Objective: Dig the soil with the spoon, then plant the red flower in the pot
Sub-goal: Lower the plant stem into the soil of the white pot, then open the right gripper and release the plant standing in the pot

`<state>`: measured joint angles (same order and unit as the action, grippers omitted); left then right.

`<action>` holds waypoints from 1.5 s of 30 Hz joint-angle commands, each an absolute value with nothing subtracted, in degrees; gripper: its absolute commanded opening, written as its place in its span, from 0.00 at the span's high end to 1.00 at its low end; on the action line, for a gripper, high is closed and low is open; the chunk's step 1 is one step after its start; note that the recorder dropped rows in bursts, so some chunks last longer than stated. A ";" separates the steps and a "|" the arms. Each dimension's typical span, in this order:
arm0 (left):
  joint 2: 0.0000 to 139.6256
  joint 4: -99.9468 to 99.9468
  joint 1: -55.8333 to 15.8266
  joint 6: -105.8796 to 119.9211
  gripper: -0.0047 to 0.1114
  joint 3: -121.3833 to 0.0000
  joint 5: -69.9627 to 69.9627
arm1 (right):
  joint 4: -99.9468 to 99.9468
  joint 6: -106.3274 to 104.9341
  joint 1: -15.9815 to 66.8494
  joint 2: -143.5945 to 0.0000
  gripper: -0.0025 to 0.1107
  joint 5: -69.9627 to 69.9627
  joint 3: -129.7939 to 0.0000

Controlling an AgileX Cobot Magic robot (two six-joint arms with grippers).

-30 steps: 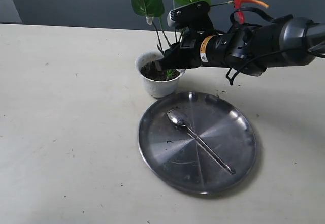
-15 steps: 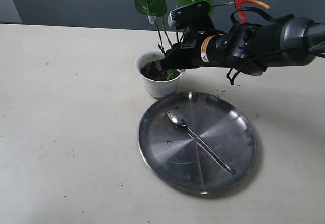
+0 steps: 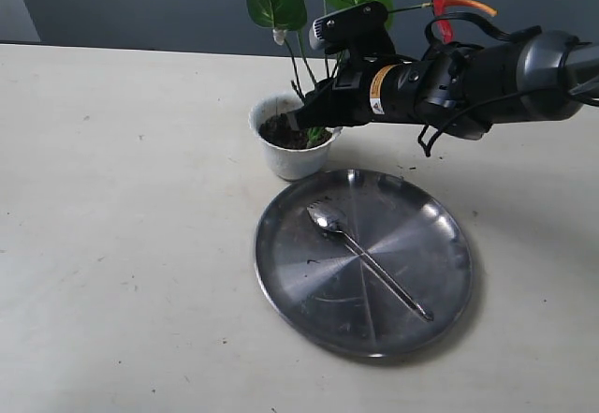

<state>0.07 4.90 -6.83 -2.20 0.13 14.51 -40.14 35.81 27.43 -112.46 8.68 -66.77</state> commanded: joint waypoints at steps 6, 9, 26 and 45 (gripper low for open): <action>0.00 4.82 -7.14 -2.44 0.95 0.00 13.72 | -40.59 36.04 27.43 -112.11 0.73 8.24 -66.42; 0.00 4.82 -7.14 -2.44 0.95 0.00 13.72 | -40.59 36.04 27.43 -112.11 0.73 8.24 -66.42; 0.00 4.82 -7.14 -2.44 0.95 0.00 13.72 | -40.47 36.18 27.43 -111.43 0.58 6.57 -66.42; 0.00 4.82 -7.14 -2.44 0.95 0.00 13.72 | -39.01 36.18 27.43 -107.52 0.52 -1.98 -66.42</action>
<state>0.07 4.90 -6.83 -2.20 0.13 14.51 -39.94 36.07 27.43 -108.85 0.00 -66.54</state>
